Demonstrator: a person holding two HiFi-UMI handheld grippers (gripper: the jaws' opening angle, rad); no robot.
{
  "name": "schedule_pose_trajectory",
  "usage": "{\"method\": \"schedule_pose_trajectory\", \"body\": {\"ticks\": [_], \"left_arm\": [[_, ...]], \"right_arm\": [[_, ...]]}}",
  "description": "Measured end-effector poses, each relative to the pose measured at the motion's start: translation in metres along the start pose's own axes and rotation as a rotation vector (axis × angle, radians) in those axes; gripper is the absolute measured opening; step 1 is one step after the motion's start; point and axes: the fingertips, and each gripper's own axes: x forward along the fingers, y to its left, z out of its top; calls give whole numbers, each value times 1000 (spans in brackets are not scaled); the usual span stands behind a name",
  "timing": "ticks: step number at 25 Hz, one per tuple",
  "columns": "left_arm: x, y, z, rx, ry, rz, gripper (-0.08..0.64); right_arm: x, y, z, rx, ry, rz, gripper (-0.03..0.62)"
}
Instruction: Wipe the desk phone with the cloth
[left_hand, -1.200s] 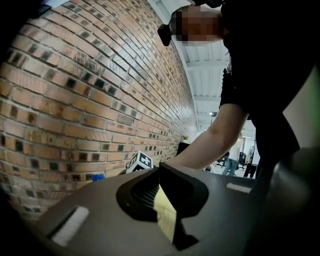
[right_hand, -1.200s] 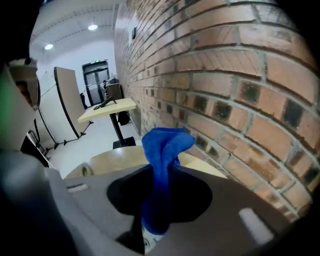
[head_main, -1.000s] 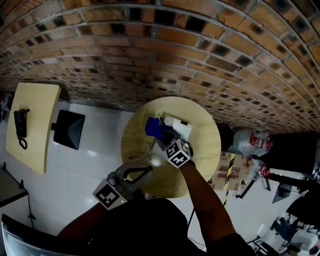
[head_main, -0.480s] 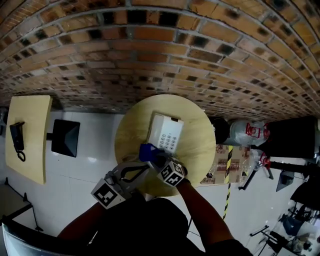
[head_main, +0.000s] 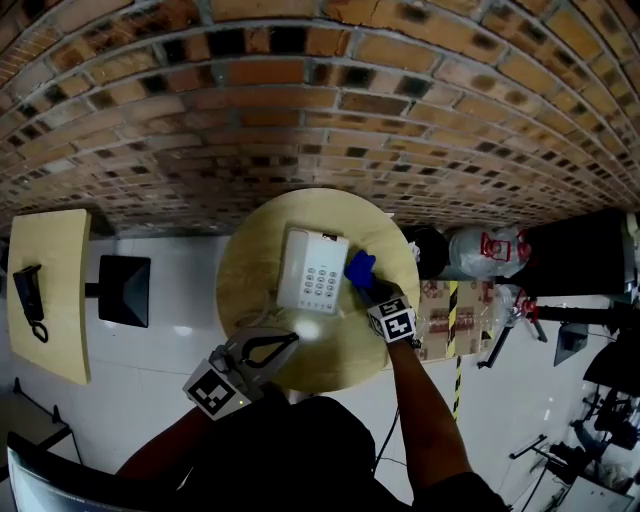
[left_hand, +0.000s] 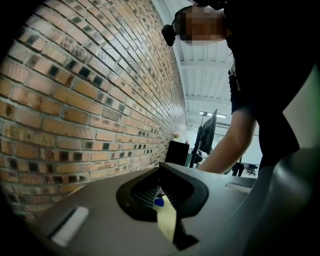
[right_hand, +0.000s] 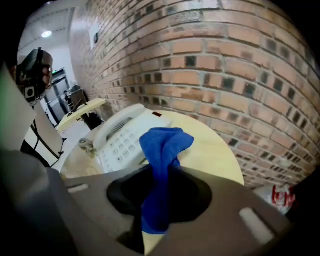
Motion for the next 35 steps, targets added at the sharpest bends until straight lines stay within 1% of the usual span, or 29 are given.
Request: {"method": "schedule_pose_trajectory", "body": {"ticks": [3, 5, 9, 12, 14, 16, 18, 21, 23, 25, 27, 31, 33, 35], "left_arm": [[2, -4, -5, 11, 21, -16, -11], [3, -6, -6, 14, 24, -23, -11], [3, -6, -8, 5, 32, -26, -11], [2, -6, -10, 3, 41, -25, -11], [1, -8, -12, 7, 54, -28, -11], [3, -10, -14, 12, 60, -37, -11], [6, -11, -12, 16, 41, -47, -11], [5, -12, -8, 5, 14, -45, -11], [2, -11, -8, -13, 21, -34, -11], [5, -7, -4, -10, 21, -37, -11], [8, -8, 5, 25, -8, -51, -11], [2, -18, 21, 61, -50, -48, -11], [1, -24, 26, 71, -59, -38, -11], [1, -32, 31, 76, -68, -26, -11]], "right_arm": [[6, -15, -38, 76, 79, -42, 89], [9, -19, -56, 121, 110, -51, 91], [16, -23, -63, 179, 112, -56, 92], [19, -23, -62, 167, 126, -64, 104], [20, -26, -62, 161, 127, -71, 124], [16, -38, -63, 185, 121, -88, 177], [11, -46, -67, 205, 125, -92, 221], [12, -42, -64, 209, 126, -70, 255], [7, -38, -52, 211, 83, -67, 255], [-7, -42, -29, 194, 6, -87, 255], [-28, -39, 0, 151, -87, -106, 255], [-83, -7, 62, 57, -317, -120, 255], [-116, 14, 93, 12, -436, -102, 252], [-147, 40, 117, -28, -522, -44, 249]]}}
